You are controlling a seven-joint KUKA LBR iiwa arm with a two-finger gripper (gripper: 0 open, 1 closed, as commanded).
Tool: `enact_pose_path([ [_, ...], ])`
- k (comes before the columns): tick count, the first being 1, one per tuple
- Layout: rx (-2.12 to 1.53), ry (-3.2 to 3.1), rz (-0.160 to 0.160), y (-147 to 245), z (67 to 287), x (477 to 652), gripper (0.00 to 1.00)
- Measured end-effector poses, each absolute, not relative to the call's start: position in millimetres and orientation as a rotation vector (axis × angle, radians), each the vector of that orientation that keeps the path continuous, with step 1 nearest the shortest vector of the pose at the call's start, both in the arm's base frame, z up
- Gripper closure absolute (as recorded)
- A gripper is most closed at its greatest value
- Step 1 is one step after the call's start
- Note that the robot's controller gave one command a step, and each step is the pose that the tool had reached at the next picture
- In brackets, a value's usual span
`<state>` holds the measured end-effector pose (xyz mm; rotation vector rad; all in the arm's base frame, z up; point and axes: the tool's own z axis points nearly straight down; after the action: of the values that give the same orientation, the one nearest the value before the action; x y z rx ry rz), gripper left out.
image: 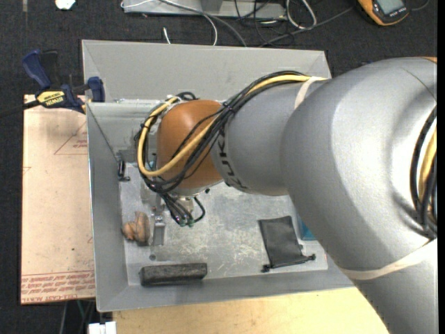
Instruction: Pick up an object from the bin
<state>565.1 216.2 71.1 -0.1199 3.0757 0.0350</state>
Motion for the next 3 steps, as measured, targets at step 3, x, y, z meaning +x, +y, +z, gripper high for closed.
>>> enact_pose_path([
  [3,-0.582,3.018,0.022,247,96,574.7,0.00],
])
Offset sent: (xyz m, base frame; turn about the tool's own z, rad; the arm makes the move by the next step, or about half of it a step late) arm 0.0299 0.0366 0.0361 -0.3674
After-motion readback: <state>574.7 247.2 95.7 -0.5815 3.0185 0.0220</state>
